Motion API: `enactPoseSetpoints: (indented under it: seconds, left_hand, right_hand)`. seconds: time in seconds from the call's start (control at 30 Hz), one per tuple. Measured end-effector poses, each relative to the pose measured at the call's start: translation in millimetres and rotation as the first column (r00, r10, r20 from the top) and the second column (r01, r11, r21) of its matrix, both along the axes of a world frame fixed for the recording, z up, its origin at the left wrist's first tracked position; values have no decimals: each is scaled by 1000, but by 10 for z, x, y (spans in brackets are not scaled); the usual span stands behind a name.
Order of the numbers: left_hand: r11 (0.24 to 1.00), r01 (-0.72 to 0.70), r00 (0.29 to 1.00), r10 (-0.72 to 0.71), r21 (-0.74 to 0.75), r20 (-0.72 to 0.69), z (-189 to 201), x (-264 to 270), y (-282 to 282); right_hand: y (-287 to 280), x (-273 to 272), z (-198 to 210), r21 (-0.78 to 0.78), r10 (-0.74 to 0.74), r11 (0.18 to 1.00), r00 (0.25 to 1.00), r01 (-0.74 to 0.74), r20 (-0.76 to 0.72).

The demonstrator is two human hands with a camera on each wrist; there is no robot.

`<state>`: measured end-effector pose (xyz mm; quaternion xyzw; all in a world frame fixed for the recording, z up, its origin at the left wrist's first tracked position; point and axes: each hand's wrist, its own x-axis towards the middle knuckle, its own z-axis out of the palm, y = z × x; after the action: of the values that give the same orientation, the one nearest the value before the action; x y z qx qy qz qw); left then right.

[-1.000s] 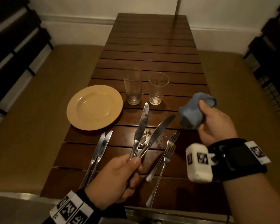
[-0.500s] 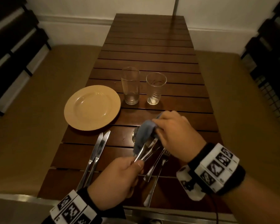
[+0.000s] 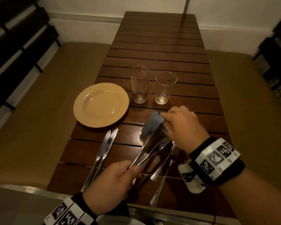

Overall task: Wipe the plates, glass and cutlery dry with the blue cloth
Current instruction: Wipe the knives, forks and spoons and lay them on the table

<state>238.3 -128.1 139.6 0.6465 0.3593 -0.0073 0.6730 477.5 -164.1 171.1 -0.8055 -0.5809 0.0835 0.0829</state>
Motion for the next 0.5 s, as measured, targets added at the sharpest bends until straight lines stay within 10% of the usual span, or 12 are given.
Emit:
enactPoseSetpoints:
  seconds: [0.2, 0.33, 0.5]
  left_hand:
    - [952, -304, 951, 305, 23, -55, -95, -619, 57]
    - [893, -302, 901, 382, 333, -207, -255, -1048, 170]
    - [882, -296, 866, 410, 367, -286, -434, -1184, 321]
  right_hand:
    - [-186, 128, 131, 290, -115, 943, 979, 161, -171]
    - [-450, 68, 26, 191, -203, 947, 942, 258, -266]
    - [-670, -28, -187, 136, -238, 946, 914, 295, -329]
